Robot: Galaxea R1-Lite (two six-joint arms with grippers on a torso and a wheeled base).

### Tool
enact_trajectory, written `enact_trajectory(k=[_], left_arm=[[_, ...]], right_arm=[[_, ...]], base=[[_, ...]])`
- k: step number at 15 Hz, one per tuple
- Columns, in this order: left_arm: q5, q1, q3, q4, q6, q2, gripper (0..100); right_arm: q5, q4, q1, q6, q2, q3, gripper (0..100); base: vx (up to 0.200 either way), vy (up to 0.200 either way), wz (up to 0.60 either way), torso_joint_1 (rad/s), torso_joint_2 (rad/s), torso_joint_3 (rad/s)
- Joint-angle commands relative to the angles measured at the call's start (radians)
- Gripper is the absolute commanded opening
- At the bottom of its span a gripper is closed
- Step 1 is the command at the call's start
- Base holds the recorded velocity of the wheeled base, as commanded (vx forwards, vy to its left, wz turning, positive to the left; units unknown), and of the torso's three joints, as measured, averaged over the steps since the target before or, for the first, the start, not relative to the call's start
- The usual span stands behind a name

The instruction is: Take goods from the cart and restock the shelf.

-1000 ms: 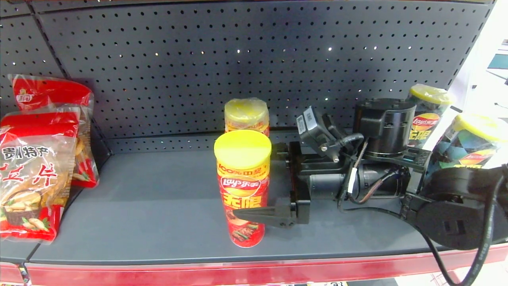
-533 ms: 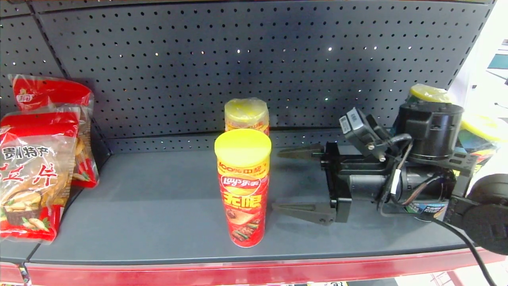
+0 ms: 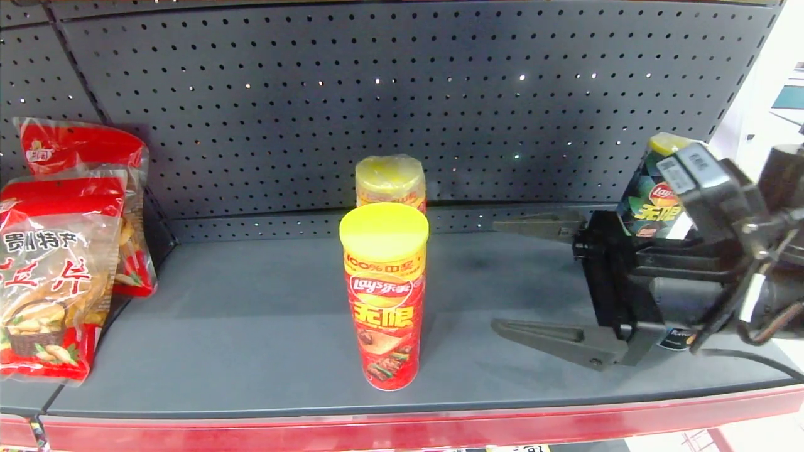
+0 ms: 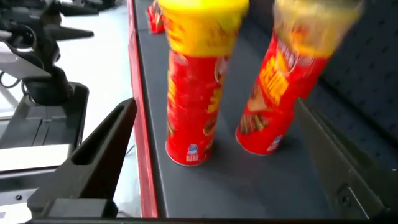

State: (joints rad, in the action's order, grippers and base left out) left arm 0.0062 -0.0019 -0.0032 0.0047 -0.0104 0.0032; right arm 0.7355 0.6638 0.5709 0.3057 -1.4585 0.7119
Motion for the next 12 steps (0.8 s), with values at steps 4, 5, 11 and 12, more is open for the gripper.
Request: enact_trajectory(k=[4, 5, 11, 12], left_arm=[[0.0, 0.0, 0.0, 0.0, 0.0, 0.001, 100], [0.0, 0.0, 0.0, 0.0, 0.0, 0.001, 100], [0.0, 0.0, 0.0, 0.0, 0.0, 0.001, 100], [0.0, 0.0, 0.0, 0.0, 0.0, 0.001, 100]], right_arm=[[-0.007, -0.015, 0.011, -0.004, 0.331, -0.158, 100], [-0.016, -0.038, -0.028, 0.0, 0.406, -0.201, 100], [-0.326, -0.248, -0.365, -0.123, 0.955, -0.385, 100], [-0.409, -0.237, -0.39, -0.192, 1.023, -0.497, 100]], base=[[0.0, 0.0, 0.0, 0.0, 0.0, 0.0], [0.0, 0.0, 0.0, 0.0, 0.0, 0.0], [0.0, 0.0, 0.0, 0.0, 0.0, 0.0], [0.0, 0.0, 0.0, 0.0, 0.0, 0.0]])
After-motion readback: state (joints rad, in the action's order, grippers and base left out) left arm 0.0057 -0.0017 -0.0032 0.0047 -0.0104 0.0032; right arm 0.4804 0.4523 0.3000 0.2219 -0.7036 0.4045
